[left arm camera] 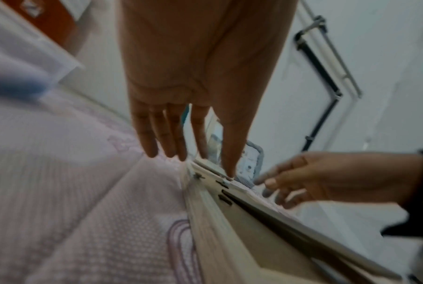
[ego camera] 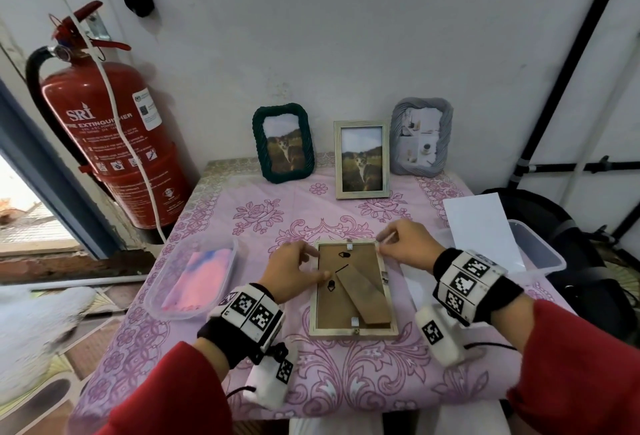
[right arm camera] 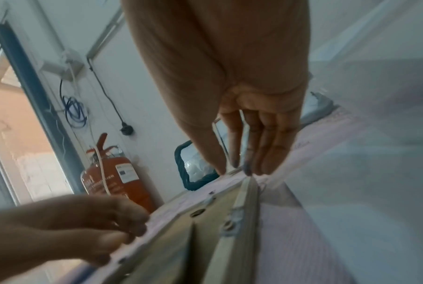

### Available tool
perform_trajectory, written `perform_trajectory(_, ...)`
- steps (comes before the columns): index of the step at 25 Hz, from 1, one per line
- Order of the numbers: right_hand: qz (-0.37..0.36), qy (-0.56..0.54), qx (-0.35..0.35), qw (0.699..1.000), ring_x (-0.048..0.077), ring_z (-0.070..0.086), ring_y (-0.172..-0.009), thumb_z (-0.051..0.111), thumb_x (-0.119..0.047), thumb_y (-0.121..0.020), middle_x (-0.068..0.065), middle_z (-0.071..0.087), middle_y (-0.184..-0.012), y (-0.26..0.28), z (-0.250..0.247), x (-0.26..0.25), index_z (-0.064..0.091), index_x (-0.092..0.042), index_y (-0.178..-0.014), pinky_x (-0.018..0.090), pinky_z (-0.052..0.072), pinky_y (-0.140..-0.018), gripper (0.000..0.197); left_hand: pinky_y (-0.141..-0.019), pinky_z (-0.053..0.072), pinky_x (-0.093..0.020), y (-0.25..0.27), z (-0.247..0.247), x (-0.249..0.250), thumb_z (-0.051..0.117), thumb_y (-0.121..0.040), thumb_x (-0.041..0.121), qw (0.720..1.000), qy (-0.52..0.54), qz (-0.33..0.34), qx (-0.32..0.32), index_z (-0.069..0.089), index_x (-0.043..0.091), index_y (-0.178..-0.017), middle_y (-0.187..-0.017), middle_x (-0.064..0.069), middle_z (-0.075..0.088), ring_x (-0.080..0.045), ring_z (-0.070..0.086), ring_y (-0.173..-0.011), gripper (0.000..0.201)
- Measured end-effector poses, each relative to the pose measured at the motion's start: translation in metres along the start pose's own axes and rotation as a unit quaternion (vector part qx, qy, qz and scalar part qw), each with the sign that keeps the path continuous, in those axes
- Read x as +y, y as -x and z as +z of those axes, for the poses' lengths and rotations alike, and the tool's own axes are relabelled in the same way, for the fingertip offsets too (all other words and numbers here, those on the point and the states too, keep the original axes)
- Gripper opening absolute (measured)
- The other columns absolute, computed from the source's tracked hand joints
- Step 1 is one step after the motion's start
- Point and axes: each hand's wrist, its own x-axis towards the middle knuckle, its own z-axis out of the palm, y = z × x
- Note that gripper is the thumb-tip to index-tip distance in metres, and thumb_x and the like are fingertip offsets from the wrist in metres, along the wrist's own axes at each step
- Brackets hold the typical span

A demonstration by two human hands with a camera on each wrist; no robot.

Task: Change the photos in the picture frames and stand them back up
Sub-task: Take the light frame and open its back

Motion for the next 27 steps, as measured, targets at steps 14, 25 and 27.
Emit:
perform_trajectory(14, -0.09, 0.21, -0.033, 0.973, 0.023, 0.061, -0.098, 0.072, -0.039, -0.077, 0.007, 0.067, -0.102, -0.035, 0.018, -0.028, 0.067, -0.014, -0.1, 0.032, 0.048, -0.085, 0.035, -0.102, 0.029, -0.032, 0.038, 0.009, 0.013, 0.078, -0.069, 0.041, 0.949, -0.165, 0.179, -0.2, 0.065, 0.035, -0.109, -0.114, 0.009, 0.043, -0.02, 0.038, -0.112, 0.042)
perform_trajectory(25, -0.087, 0.158, -0.026, 0.983, 0.02, 0.066, -0.089, 0.074, -0.024, -0.078, 0.006, 0.072, -0.091, -0.038, 0.014, -0.018, 0.069, -0.017, -0.098, 0.033, 0.052, -0.084, 0.022, -0.1, 0.034, -0.037, 0.037, 0.01, 0.01, 0.079, -0.066, 0.043, 0.95, -0.162, 0.185, -0.191, 0.065, 0.027, -0.097, -0.108, 0.01, 0.045, -0.02, 0.042, -0.106, 0.037)
perform_trajectory(27, -0.093, 0.153, -0.031, 0.983, 0.02, 0.066, -0.086, 0.074, -0.021, -0.077, 0.007, 0.072, -0.089, -0.038, 0.012, -0.018, 0.07, -0.016, -0.096, 0.034, 0.052, -0.083, 0.02, -0.098, 0.036, -0.038, 0.036, 0.01, 0.009, 0.081, -0.065, 0.042, 0.953, -0.152, 0.186, -0.185, 0.067, 0.025, -0.092, -0.106, 0.009, 0.047, -0.02, 0.045, -0.105, 0.035)
